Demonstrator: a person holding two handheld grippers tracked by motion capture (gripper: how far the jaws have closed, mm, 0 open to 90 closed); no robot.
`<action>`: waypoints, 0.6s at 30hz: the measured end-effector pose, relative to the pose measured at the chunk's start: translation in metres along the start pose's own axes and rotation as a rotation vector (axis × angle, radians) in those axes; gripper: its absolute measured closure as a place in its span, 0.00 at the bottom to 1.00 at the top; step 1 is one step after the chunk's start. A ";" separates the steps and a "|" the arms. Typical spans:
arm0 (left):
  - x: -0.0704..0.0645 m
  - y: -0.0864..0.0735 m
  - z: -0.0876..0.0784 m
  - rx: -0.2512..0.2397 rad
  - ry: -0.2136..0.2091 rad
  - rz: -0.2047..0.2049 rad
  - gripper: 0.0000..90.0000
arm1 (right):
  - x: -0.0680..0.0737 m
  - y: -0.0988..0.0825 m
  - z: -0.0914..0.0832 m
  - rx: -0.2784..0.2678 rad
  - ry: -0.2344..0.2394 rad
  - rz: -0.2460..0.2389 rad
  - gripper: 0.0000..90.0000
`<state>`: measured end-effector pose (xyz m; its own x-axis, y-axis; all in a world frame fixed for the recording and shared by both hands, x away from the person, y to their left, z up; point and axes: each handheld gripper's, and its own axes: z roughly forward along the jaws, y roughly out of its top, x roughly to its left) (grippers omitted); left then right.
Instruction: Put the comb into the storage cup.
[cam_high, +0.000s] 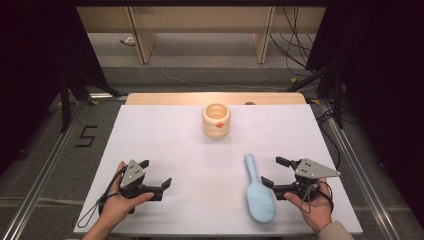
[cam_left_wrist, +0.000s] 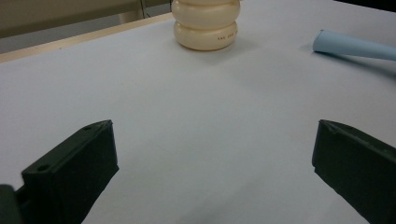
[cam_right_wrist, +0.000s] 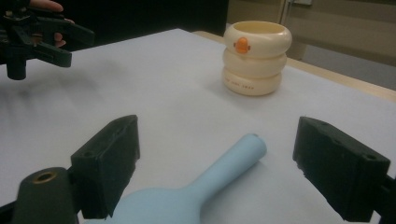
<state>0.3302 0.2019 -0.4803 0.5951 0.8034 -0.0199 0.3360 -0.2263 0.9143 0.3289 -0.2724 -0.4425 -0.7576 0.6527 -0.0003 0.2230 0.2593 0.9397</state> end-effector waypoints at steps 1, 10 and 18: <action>0.000 0.000 0.000 0.000 0.000 0.001 0.00 | 0.000 0.000 0.000 -0.002 -0.001 -0.001 0.17; 0.000 0.000 0.000 -0.005 0.001 0.002 0.00 | -0.002 0.003 0.001 -0.005 -0.018 -0.002 0.17; 0.000 0.000 0.001 -0.001 -0.001 0.006 0.00 | -0.005 0.015 0.014 0.022 -0.013 -0.039 0.17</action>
<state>0.3306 0.2010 -0.4804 0.5976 0.8017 -0.0149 0.3314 -0.2301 0.9150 0.3451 -0.2619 -0.4338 -0.7580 0.6509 -0.0414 0.2069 0.3001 0.9312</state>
